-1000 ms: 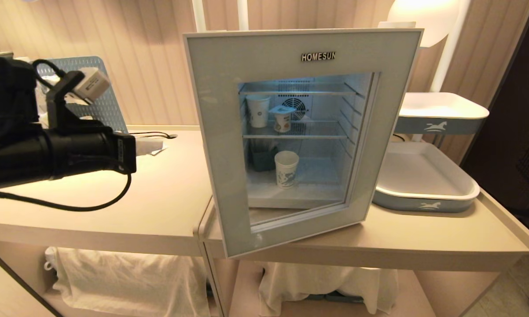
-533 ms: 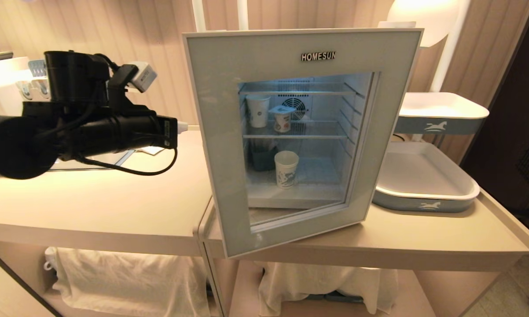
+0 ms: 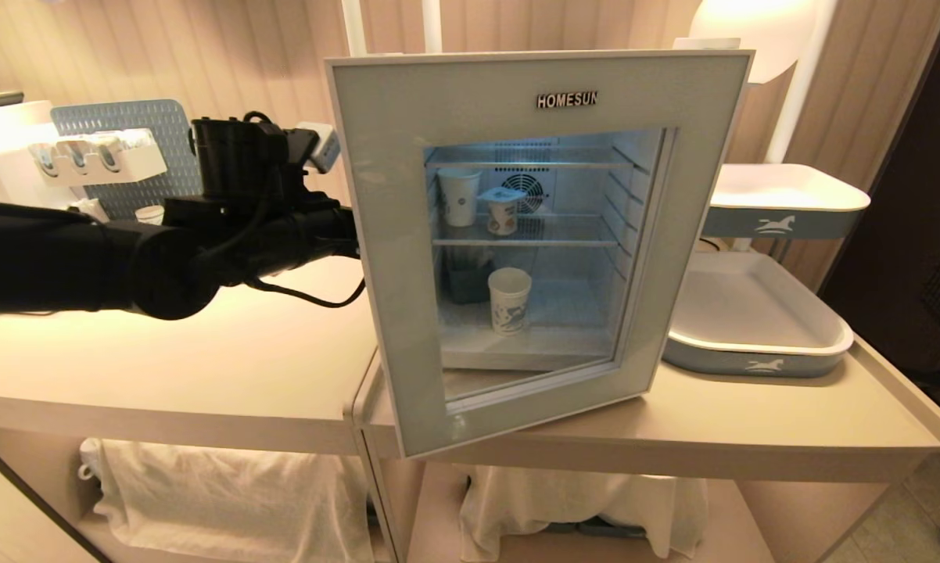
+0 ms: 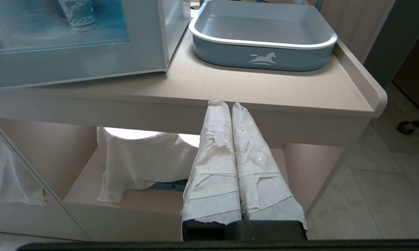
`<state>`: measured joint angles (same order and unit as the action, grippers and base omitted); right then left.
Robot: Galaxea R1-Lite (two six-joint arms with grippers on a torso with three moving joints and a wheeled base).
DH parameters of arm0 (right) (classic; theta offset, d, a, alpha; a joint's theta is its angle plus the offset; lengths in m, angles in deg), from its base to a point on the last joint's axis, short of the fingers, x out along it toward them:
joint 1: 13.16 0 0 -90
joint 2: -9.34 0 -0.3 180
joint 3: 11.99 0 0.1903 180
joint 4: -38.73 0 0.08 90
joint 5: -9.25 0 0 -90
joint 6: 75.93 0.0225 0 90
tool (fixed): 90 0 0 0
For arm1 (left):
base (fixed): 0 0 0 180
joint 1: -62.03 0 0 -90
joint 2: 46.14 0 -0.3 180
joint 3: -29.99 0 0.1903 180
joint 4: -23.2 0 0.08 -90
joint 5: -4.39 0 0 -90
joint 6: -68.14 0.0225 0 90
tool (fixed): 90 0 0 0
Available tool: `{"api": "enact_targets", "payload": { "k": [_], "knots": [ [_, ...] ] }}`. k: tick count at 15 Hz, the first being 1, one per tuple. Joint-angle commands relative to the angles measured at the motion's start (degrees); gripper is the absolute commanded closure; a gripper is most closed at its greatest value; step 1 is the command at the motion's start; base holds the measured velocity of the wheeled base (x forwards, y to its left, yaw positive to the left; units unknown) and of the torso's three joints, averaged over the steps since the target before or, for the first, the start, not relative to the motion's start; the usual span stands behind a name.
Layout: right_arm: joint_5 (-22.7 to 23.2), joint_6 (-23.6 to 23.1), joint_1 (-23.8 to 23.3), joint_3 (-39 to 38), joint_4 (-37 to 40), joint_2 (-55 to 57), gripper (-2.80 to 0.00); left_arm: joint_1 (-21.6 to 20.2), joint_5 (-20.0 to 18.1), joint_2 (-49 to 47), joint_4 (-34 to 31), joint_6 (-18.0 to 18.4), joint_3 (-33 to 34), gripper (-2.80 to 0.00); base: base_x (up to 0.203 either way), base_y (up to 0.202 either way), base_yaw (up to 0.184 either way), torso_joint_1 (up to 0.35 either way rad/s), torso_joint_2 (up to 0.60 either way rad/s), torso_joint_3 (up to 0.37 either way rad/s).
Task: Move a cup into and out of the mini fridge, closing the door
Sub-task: Open the freezer door
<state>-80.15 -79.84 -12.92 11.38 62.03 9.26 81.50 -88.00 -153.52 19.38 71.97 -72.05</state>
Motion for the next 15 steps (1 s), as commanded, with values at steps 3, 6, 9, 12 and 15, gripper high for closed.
{"api": "enact_targets", "payload": {
  "k": [3, 6, 9, 12, 15],
  "knots": [
    [0.0, 0.0, 0.0, 0.0, 0.0, 0.1, 0.00, 2.1, 0.0, 0.0, 0.1, -1.4, 0.3, 0.00, 0.000, 0.000, 0.000, 0.000, 0.00, 0.000],
    [0.0, 0.0, 0.0, 0.0, 0.0, 0.1, 0.00, 5.2, 0.2, 2.0, -0.5, -7.0, 0.1, 0.00, 0.000, 0.000, 0.000, 0.000, 0.00, 0.000],
    [0.0, 0.0, 0.0, 0.0, 0.0, 0.1, 0.00, 9.5, 0.1, 4.8, -0.8, -10.4, 1.6, 0.00, 0.000, 0.000, 0.000, 0.000, 0.00, 0.000],
    [0.0, 0.0, 0.0, 0.0, 0.0, 0.1, 0.00, 17.2, 1.1, 6.9, -0.1, -13.2, 2.0, 0.00, 0.000, 0.000, 0.000, 0.000, 0.00, 0.000],
    [0.0, 0.0, 0.0, 0.0, 0.0, 0.1, 0.00, 20.5, 3.5, 9.1, -0.8, -20.0, 2.1, 0.00, 0.000, 0.000, 0.000, 0.000, 0.00, 0.000]
  ]
}}
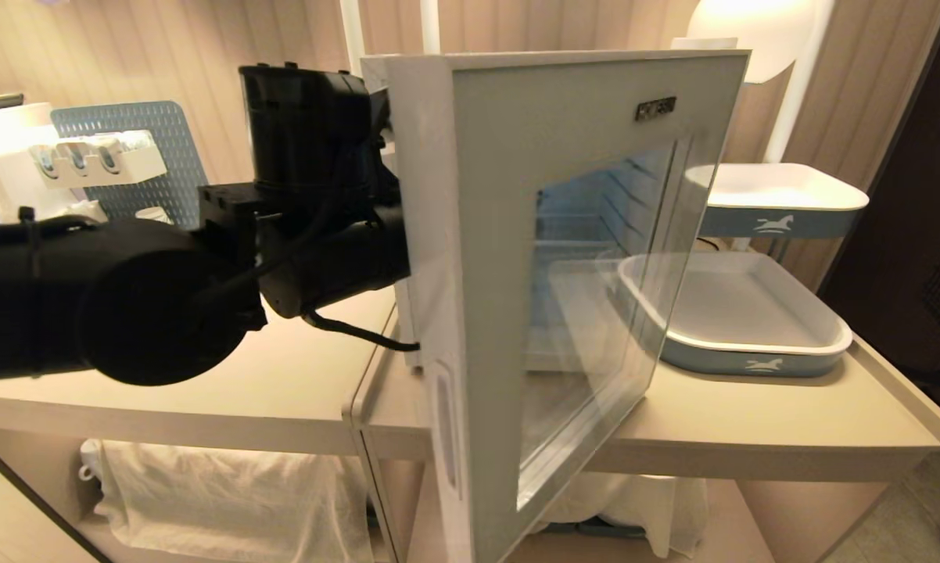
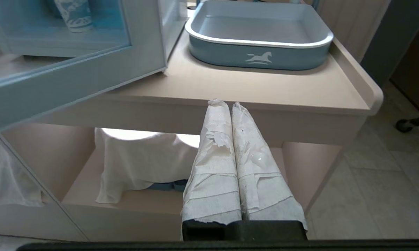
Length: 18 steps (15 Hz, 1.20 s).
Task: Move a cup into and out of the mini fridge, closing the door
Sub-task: Open the freezer door
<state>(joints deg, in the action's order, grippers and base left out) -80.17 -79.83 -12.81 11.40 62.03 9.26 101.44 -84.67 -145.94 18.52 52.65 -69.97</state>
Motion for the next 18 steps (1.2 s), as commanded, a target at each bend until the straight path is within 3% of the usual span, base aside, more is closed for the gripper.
{"api": "enact_targets", "payload": {
  "k": [1, 18],
  "knots": [
    [0.0, -0.1, -0.1, 0.0, 0.0, 0.1, 0.00, 0.7, 0.2, 2.3, -0.2, -2.0, 0.3, 0.00, 0.000, 0.000, 0.000, 0.000, 0.00, 0.000],
    [0.0, -0.1, -0.1, 0.0, 0.0, 0.1, 0.00, 1.2, 0.4, 7.1, -1.7, -3.0, 4.8, 0.00, 0.000, 0.000, 0.000, 0.000, 0.00, 0.000]
  ]
}}
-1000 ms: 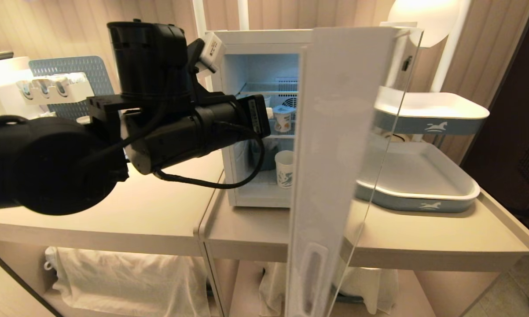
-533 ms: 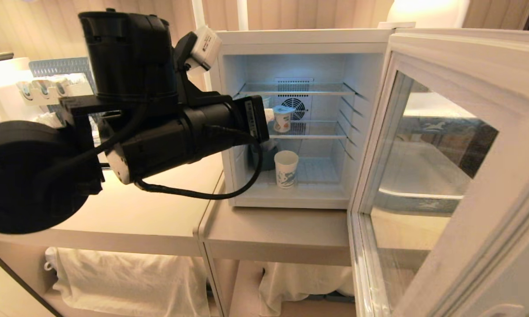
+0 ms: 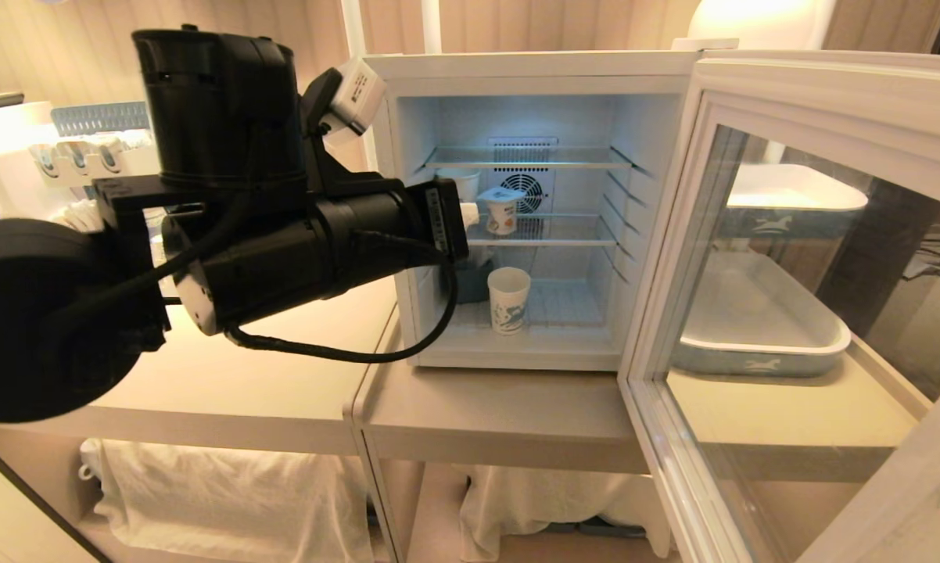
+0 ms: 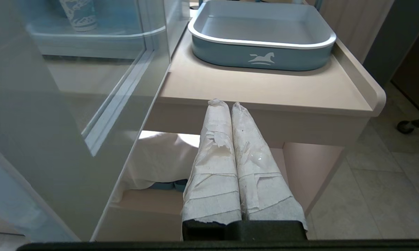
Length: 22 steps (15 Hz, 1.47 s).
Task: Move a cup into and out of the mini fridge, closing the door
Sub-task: Open the freezer door
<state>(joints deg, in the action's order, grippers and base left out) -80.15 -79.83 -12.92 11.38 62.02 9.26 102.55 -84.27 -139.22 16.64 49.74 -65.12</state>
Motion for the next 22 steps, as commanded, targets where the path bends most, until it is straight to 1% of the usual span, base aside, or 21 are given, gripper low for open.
{"api": "enact_targets", "payload": {
  "k": [1, 3, 5, 6, 10, 12, 14, 16, 20, 22],
  "knots": [
    [0.0, -0.1, 0.0, 0.0, 0.0, 0.1, 0.00, 0.7, -0.2, 0.3, 0.4, -0.8, -0.2, 0.00, 0.000, 0.000, 0.000, 0.000, 0.00, 0.000],
    [0.0, -0.1, 0.0, 0.0, 0.0, 0.0, 0.00, 2.6, 0.0, -0.5, 1.1, -2.3, -0.3, 0.00, 0.000, 0.000, 0.000, 0.000, 0.00, 0.000],
    [0.0, -0.1, 0.0, 0.0, 0.0, 0.1, 0.00, 5.5, 0.1, -2.3, 1.2, -2.7, -2.2, 0.00, 0.000, 0.000, 0.000, 0.000, 0.00, 0.000],
    [0.0, -0.1, 0.0, 0.0, 0.0, 0.0, 0.00, 6.8, 0.1, -3.9, 1.1, -3.0, -4.3, 0.00, 0.000, 0.000, 0.000, 0.000, 0.00, 0.000],
    [0.0, -0.1, 0.0, 0.0, 0.1, 0.1, 0.00, 11.5, -0.3, -12.5, 0.4, -3.4, -16.8, 0.00, 0.000, 0.000, 0.000, 0.000, 0.00, 0.000],
    [0.0, -0.1, 0.0, 0.0, 0.1, 0.1, 0.00, 15.0, -0.5, -15.9, 0.3, -3.4, -20.7, 0.00, 0.000, 0.000, 0.000, 0.000, 0.00, 0.000],
    [0.0, -0.1, 0.0, 0.0, 0.0, 0.1, 0.00, 17.5, -0.5, -18.1, 0.3, -3.5, -22.4, 0.00, 0.000, 0.000, 0.000, 0.000, 0.00, 0.000],
    [0.0, -0.1, 0.0, 0.0, 0.0, 0.1, 0.00, 19.8, -0.5, -19.1, 0.2, -4.2, -23.5, 0.00, 0.000, 0.000, 0.000, 0.000, 0.00, 0.000],
    [0.0, -0.1, 0.0, 0.1, 0.0, 0.0, 0.00, 22.2, -0.3, -20.7, 0.2, -5.2, -24.6, 0.00, 0.000, 0.000, 0.000, 0.000, 0.00, 0.000],
    [0.0, -0.1, 0.0, 0.1, 0.0, 0.1, 0.00, 23.2, -0.2, -21.4, 0.4, -5.2, -24.8, 0.00, 0.000, 0.000, 0.000, 0.000, 0.00, 0.000]
  ]
}}
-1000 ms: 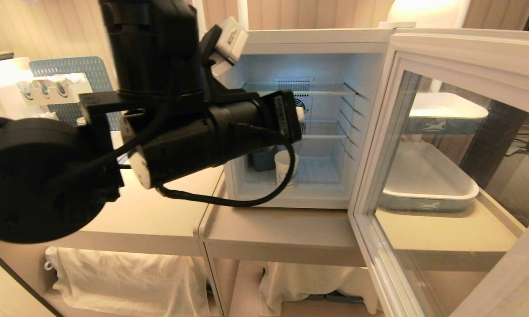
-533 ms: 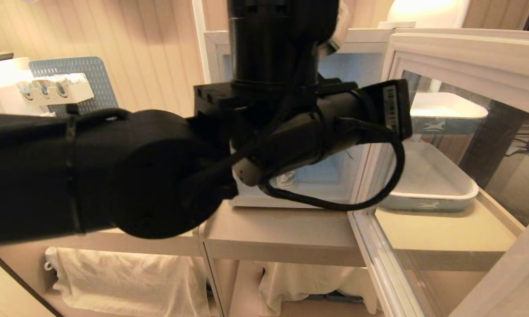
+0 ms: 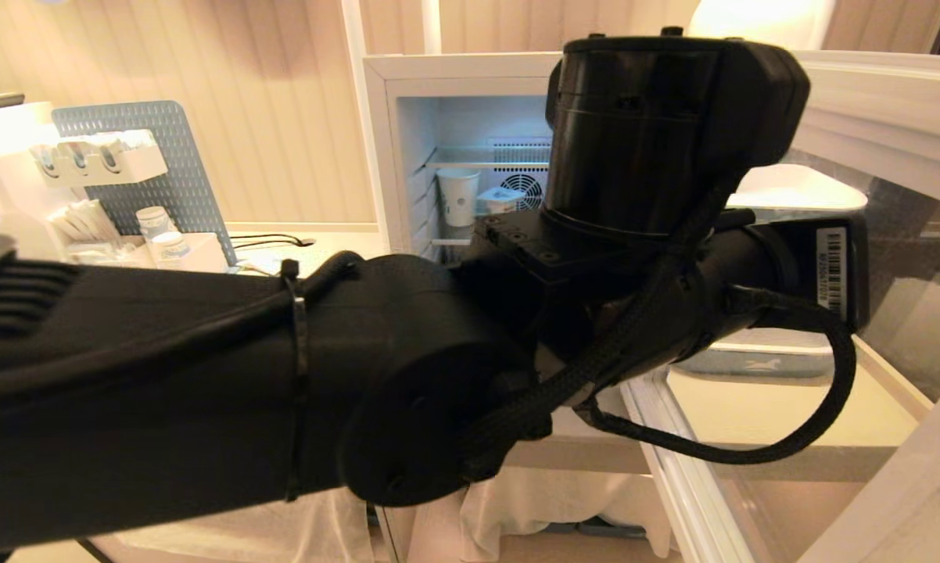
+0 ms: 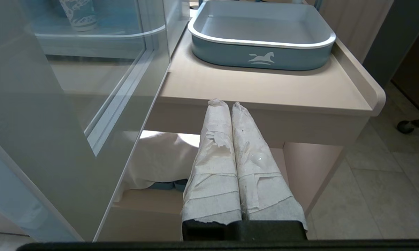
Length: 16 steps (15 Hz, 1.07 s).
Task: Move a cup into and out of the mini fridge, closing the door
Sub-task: Open the freezer door, then take the paper cup out of the freezer
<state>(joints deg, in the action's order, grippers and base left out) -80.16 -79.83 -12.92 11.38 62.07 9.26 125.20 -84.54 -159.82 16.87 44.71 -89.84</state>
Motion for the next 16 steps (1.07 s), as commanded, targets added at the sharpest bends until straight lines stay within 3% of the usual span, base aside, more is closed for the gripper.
{"api": "enact_targets", "payload": {
  "k": [1, 11, 13, 16],
  "knots": [
    [0.0, 0.0, 0.0, 0.0, -0.1, 0.0, 0.00, 0.9, 0.1, -0.8, 0.2, -0.2, -0.1, 0.00, 0.000, 0.000, 0.000, 0.000, 0.00, 0.000],
    [0.0, 0.0, 0.0, 0.0, -0.1, 0.1, 0.00, 3.8, 0.3, -3.0, 0.4, 0.4, -1.8, 0.00, 0.000, 0.000, 0.000, 0.000, 0.00, 0.000],
    [0.0, 0.0, 0.0, 0.1, -0.1, 0.1, 0.00, 1.8, 1.2, -0.4, 0.4, 1.1, 1.2, 0.00, 0.000, 0.000, 0.000, 0.000, 0.00, 0.000],
    [0.0, 0.0, 0.0, 0.0, -0.1, 0.0, 0.00, -3.5, 1.5, 7.2, 0.1, 5.2, 10.2, 0.00, 0.000, 0.000, 0.000, 0.000, 0.00, 0.000]
  ]
}}
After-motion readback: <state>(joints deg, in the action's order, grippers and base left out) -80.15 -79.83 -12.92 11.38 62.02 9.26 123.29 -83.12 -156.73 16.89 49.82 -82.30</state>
